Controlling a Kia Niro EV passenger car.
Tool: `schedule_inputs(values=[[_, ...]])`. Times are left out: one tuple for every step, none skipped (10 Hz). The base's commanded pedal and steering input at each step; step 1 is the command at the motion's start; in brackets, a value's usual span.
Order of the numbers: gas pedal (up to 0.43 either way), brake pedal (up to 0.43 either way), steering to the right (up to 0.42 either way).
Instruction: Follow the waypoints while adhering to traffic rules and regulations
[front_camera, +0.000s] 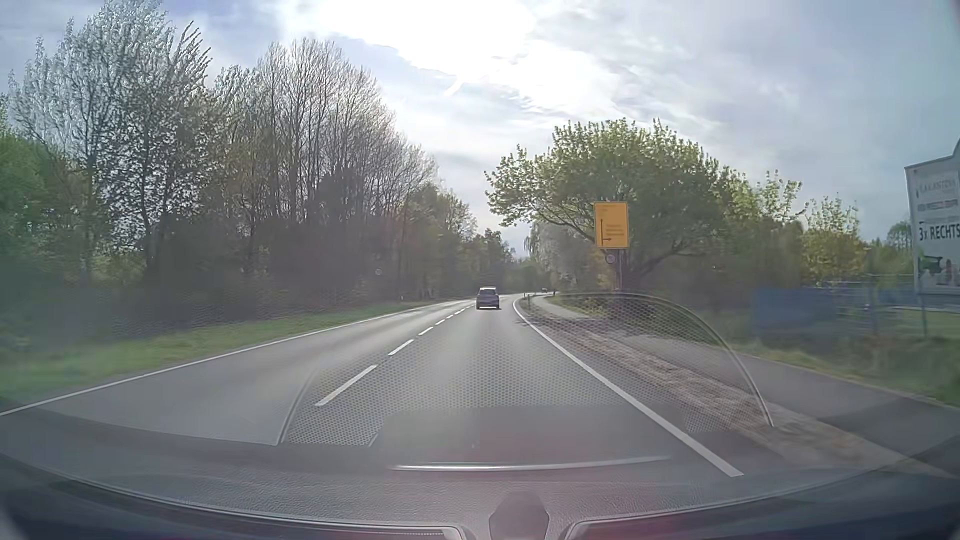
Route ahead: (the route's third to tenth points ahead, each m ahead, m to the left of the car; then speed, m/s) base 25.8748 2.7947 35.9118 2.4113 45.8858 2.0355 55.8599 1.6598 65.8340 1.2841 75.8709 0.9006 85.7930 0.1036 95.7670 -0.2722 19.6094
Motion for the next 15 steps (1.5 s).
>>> schedule_inputs(values=[[0.047, 0.0, 0.002], [0.039, 0.0, 0.002], [0.039, 0.0, 0.002], [0.028, 0.0, 0.003], [0.02, 0.0, 0.003], [0.008, 0.0, 0.003], [0.008, 0.0, 0.003], [0.008, 0.0, 0.003], [0.008, 0.0, 0.003], [0.008, 0.0, 0.003], [0.008, 0.0, 0.003], [0.008, 0.0, 0.003], [0.008, 0.0, 0.003], [0.008, 0.0, 0.003], [0.008, 0.0, 0.003]])
